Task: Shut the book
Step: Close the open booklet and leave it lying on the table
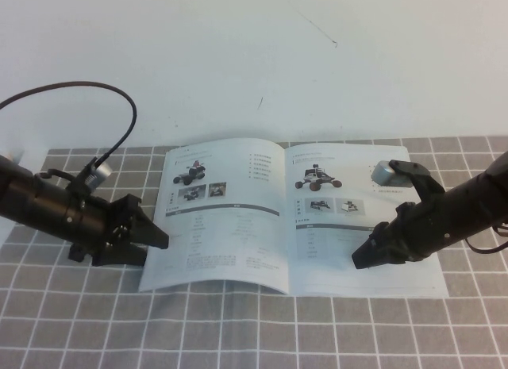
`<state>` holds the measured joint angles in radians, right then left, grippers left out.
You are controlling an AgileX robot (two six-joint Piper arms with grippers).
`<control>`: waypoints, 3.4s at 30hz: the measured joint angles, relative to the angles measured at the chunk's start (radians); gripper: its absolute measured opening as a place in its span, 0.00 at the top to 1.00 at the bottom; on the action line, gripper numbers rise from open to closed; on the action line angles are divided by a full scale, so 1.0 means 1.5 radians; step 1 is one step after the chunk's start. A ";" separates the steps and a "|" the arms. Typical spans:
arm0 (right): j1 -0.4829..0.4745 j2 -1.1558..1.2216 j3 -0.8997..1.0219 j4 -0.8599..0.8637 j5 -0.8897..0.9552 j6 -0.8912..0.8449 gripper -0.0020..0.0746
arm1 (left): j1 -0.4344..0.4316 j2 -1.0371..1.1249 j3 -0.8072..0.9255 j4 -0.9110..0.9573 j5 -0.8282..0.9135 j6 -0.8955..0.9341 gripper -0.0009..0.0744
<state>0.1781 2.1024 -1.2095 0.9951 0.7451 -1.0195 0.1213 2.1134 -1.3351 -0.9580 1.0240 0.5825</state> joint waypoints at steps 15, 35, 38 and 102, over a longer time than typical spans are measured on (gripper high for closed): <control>0.000 0.000 0.000 0.000 0.000 0.000 0.68 | -0.007 0.003 0.000 -0.227 0.087 0.097 0.42; 0.000 0.000 0.000 -0.001 0.000 0.021 0.68 | -0.199 0.003 -0.007 -0.482 0.091 0.230 0.42; -0.001 0.000 0.000 -0.001 0.000 0.028 0.68 | -0.205 0.003 -0.025 -0.484 0.091 0.232 0.42; -0.140 -0.316 0.075 -0.242 0.097 0.194 0.83 | -0.386 0.116 -0.172 -0.341 -0.257 0.174 0.99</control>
<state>-0.0312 1.6280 -1.0964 0.6325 0.8903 -0.7279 -0.4571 2.2870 -1.5935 -1.4692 0.6389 0.8434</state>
